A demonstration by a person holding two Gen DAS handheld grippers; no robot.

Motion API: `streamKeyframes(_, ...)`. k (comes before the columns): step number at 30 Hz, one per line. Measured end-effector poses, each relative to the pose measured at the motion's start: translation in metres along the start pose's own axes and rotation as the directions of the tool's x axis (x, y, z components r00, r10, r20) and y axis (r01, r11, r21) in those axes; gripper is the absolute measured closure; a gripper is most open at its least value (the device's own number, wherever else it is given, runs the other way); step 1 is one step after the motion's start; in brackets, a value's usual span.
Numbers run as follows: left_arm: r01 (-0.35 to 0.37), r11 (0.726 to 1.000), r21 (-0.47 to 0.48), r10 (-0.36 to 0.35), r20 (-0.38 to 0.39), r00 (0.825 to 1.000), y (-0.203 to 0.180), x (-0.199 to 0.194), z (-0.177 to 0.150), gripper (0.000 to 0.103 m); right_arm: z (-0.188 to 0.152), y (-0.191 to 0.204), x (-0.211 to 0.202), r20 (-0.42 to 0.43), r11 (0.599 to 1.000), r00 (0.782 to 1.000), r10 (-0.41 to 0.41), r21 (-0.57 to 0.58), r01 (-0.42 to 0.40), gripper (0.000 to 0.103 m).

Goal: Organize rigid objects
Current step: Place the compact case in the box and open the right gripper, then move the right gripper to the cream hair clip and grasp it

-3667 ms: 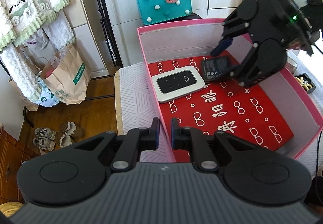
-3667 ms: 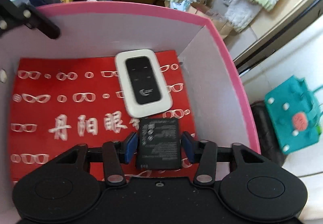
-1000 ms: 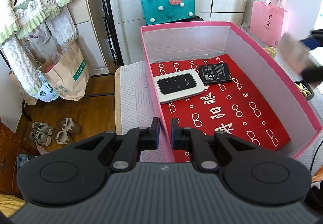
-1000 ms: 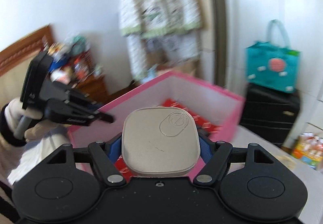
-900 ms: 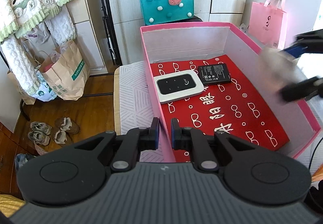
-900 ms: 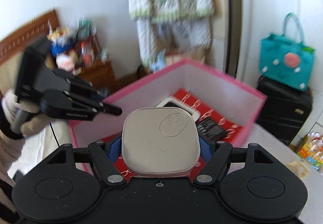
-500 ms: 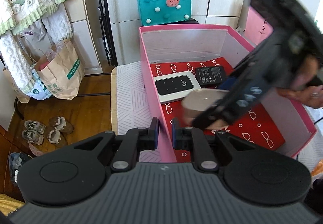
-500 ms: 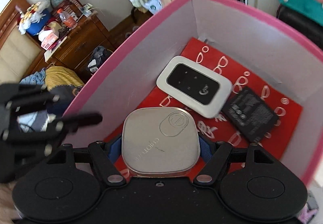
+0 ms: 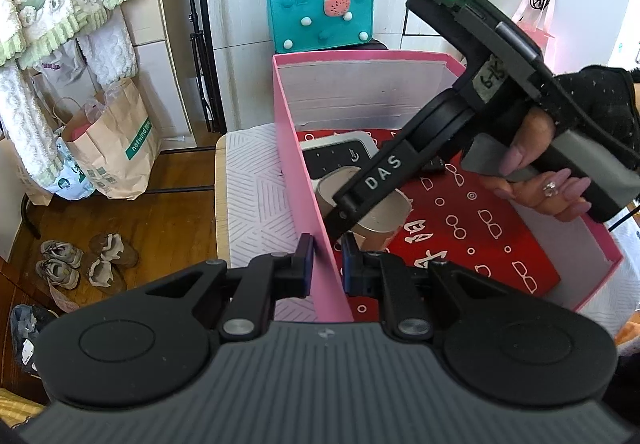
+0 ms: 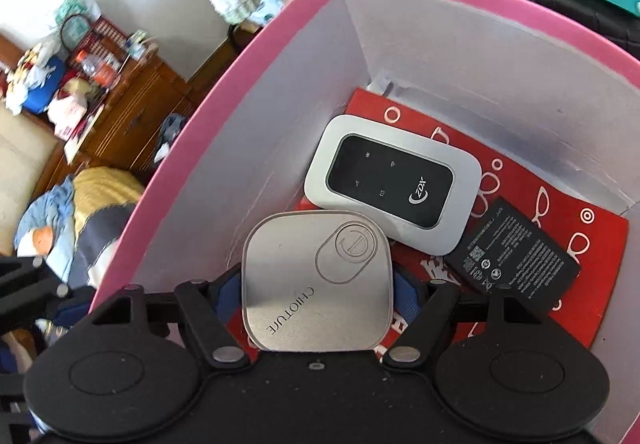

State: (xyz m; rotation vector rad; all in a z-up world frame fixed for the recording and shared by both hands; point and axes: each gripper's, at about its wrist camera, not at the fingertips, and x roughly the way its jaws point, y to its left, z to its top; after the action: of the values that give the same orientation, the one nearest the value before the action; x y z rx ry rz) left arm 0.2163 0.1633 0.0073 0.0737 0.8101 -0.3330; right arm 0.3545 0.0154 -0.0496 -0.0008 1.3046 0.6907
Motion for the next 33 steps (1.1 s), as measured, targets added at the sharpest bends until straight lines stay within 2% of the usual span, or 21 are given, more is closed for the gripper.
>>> streamKeyframes(3,0.000,1.000,-0.003,0.000,0.002,1.000,0.000,0.000,0.000,0.090,0.004,0.005,0.002,0.041,0.996,0.997,-0.063,-0.058,0.065,0.022)
streamKeyframes(5,0.001,1.000,-0.006,-0.001,0.003,1.000,-0.001,0.000,0.000,0.090,0.009,0.003,-0.001,0.052,0.995,0.994,-0.096,-0.028,0.097,0.021)
streamKeyframes(7,0.003,1.000,-0.008,-0.003,0.004,1.000,0.000,-0.001,-0.001,0.090,0.010,-0.002,-0.011,0.055,0.998,0.997,-0.061,0.008,0.061,0.021)
streamKeyframes(9,0.004,1.000,-0.008,-0.004,0.004,1.000,0.000,-0.001,-0.001,0.090,0.006,-0.003,-0.030,0.100,1.000,0.995,-0.026,0.005,0.026,0.021)
streamKeyframes(15,0.002,1.000,-0.005,-0.002,0.007,1.000,0.001,0.001,-0.001,0.090,-0.028,-0.001,-0.098,0.253,0.996,0.967,-0.012,-0.080,0.034,0.021)
streamKeyframes(19,0.002,1.000,-0.006,-0.002,0.007,1.000,0.000,0.001,-0.001,0.090,-0.064,-0.013,-0.141,0.366,0.994,0.931,0.010,-0.108,0.032,0.021)
streamKeyframes(21,0.003,1.000,-0.005,-0.003,0.007,1.000,0.001,0.001,-0.001,0.090,-0.081,-0.022,-0.159,0.422,0.992,0.907,-0.005,-0.111,0.057,0.021)
streamKeyframes(24,0.002,1.000,-0.007,-0.001,0.008,1.000,0.001,0.001,-0.002,0.090,-0.108,-0.032,-0.181,0.484,0.981,0.872,-0.078,-0.118,0.153,0.021)
streamKeyframes(27,0.001,1.000,-0.005,-0.001,0.011,1.000,0.001,0.001,-0.002,0.090,-0.133,-0.046,-0.191,0.555,0.967,0.817,-0.157,-0.084,0.242,0.019)
streamKeyframes(30,-0.002,1.000,-0.006,0.003,0.010,1.000,0.001,0.001,-0.001,0.090,-0.155,-0.063,-0.191,0.614,0.957,0.764,-0.198,-0.049,0.287,0.018)
streamKeyframes(33,-0.005,1.000,-0.010,0.005,0.012,1.000,0.002,0.001,0.000,0.090,-0.172,-0.080,-0.187,0.628,0.946,0.738,-0.246,-0.011,0.324,0.018)
